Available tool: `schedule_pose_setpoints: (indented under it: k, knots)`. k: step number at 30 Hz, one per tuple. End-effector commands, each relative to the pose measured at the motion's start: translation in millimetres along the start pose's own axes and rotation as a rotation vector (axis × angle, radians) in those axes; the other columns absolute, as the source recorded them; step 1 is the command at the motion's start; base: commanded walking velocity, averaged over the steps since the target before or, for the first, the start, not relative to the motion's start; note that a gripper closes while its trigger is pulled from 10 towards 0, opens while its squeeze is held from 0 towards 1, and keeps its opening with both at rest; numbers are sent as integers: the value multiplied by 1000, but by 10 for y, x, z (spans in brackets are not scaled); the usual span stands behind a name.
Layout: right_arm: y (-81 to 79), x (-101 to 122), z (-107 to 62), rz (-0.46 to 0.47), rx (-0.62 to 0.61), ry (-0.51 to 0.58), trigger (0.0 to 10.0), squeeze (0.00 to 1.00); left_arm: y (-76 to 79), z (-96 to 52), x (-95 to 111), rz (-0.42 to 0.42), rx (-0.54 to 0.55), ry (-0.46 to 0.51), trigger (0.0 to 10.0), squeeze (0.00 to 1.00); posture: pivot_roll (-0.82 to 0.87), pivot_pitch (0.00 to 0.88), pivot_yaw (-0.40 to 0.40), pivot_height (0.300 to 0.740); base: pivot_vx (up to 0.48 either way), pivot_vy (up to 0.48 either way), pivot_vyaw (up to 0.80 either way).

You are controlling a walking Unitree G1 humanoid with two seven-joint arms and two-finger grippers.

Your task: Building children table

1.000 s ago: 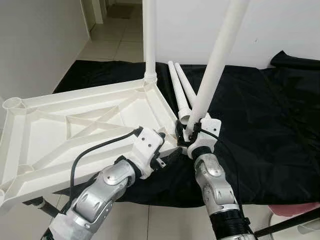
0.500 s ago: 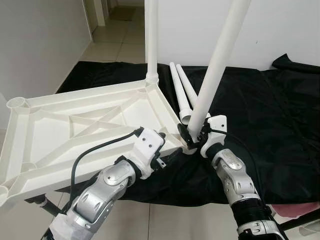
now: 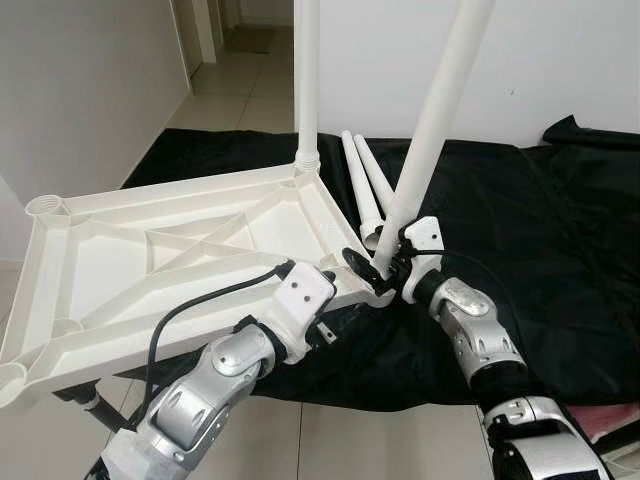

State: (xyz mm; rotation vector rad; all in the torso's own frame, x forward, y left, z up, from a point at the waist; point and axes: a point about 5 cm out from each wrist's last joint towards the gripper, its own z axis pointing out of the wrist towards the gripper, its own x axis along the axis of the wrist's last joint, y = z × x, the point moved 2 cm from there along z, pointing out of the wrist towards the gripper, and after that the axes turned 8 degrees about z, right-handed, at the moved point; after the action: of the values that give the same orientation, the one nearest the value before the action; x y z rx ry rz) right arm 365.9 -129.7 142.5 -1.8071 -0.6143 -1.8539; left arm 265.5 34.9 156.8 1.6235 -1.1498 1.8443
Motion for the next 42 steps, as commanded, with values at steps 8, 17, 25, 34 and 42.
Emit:
schedule_pose_setpoints:
  k: [8,17,25,34,42]
  knots:
    - [113,-85,-47,-13,19,-52,0,0,51,-16,-7,21,-93,4,10000,0,46,20,9,740,0,0,0]
    - [153,-195,-86,44,-15,-67,3294,0,42,-17,-11,23,-93,2,10000,0,45,20,13,740,0,0,0]
    - [120,-256,-55,75,-106,-80,10000,0,54,-9,-12,23,-100,3,10000,0,34,19,17,740,0,0,0]
    - [59,-236,-13,147,-288,-45,10000,0,64,-7,-16,21,-101,4,10000,0,28,22,14,740,0,0,0]
    - [-120,-250,-89,191,-629,-18,10000,0,85,-11,-29,19,-107,1,10000,0,29,17,5,740,0,0,0]
